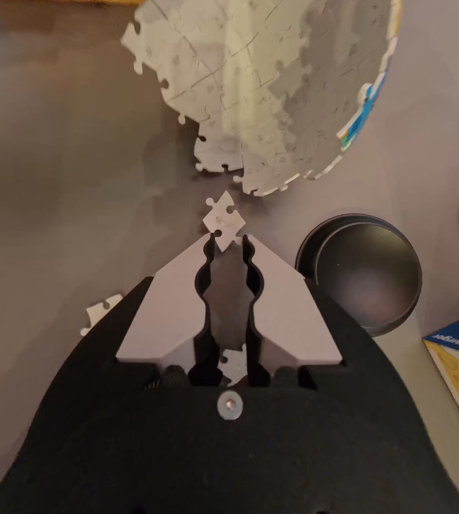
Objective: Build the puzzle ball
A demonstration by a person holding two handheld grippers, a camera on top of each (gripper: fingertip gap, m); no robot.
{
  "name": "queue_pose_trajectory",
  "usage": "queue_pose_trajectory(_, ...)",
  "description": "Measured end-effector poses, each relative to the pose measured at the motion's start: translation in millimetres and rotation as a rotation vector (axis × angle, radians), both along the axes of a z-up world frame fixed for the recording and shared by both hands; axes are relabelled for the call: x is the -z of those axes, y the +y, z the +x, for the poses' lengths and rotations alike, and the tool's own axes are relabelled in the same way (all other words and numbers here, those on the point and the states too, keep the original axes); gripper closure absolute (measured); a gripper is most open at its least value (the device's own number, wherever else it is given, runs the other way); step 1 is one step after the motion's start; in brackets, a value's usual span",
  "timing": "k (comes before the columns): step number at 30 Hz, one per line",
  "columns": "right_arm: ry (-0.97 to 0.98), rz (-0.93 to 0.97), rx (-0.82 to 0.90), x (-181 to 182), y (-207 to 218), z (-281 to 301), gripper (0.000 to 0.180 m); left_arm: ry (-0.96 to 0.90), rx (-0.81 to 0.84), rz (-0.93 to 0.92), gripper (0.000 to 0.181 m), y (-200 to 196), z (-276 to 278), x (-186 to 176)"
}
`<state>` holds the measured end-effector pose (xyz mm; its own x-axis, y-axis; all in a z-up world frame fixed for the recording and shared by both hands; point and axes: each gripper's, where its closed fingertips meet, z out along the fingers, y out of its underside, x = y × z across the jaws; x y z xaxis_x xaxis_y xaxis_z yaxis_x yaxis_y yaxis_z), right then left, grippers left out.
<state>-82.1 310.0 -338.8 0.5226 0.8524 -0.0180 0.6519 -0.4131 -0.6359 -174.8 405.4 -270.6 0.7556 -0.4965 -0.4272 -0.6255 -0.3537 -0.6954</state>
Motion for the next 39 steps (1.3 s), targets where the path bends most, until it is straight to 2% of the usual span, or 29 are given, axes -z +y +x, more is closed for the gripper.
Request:
queue_pose_trajectory(1,0.013,0.001,0.026,-4,-1,-2,0.161,-0.003,-0.004,0.005,0.175,-1,0,-1)
queue_pose_trajectory(5,0.014,0.022,0.135,-12,4,-9,0.161,0.004,-0.02,0.024,0.175,-1,2,-3)
queue_pose_trajectory(14,0.031,0.002,0.332,-3,12,-18,0.162,0.031,-0.034,0.063,0.175,-3,8,-6)
queue_pose_trajectory(30,0.065,-0.009,0.514,9,18,-14,0.162,0.076,-0.032,0.139,0.175,-5,13,-16)
queue_pose_trajectory(39,0.116,-0.032,0.55,9,18,-21,0.161,0.097,-0.017,0.157,0.175,-7,18,-16)
